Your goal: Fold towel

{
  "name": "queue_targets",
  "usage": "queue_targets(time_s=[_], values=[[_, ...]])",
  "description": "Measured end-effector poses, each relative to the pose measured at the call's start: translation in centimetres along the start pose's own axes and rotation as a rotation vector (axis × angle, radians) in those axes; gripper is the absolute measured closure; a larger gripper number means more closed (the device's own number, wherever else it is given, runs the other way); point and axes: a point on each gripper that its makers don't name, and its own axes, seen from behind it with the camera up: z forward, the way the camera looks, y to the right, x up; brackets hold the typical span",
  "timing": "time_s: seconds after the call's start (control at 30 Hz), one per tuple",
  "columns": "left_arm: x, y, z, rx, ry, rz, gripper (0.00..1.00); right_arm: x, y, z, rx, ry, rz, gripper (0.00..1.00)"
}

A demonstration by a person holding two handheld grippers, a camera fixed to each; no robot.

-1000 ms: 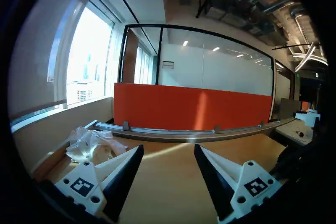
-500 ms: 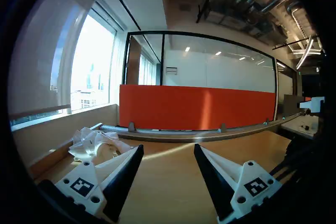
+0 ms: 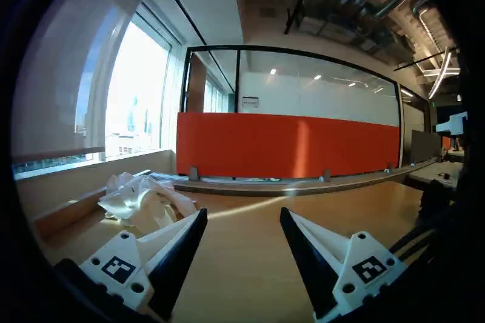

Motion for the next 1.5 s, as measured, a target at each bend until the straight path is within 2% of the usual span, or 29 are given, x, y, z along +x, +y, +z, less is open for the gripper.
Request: queue_targets(time_s=[0.3,0.67,0.8,1.17,1.5], values=[[-3.1,-0.9,0.1,0.015,0.016,-0.025,0.11,-1.0,0.6,0.3,-0.018,0.020,-0.003,0.05],[-5.1,-1.6,-0.1,0.031,0.028,-0.015,0.11,-2.2,0.5,0.5,-0.021,0.036,0.000,0.05],[-5.3,-1.5,-0.1,0.033,0.033,-0.010,0.11,-2.3,0.1,0.2,-0.016,0.035,-0.005,0.05],[-5.9,-1.2,-0.1,0.028,0.019,0.041,0.11,-2.9,0.8,0.0,-0.019,0.033,-0.006,0.05],[-6.1,-1.2,-0.1,0.028,0.011,0.046,0.11,-3.2,0.5,-0.1,-0.010,0.028,-0.007,0.05]])
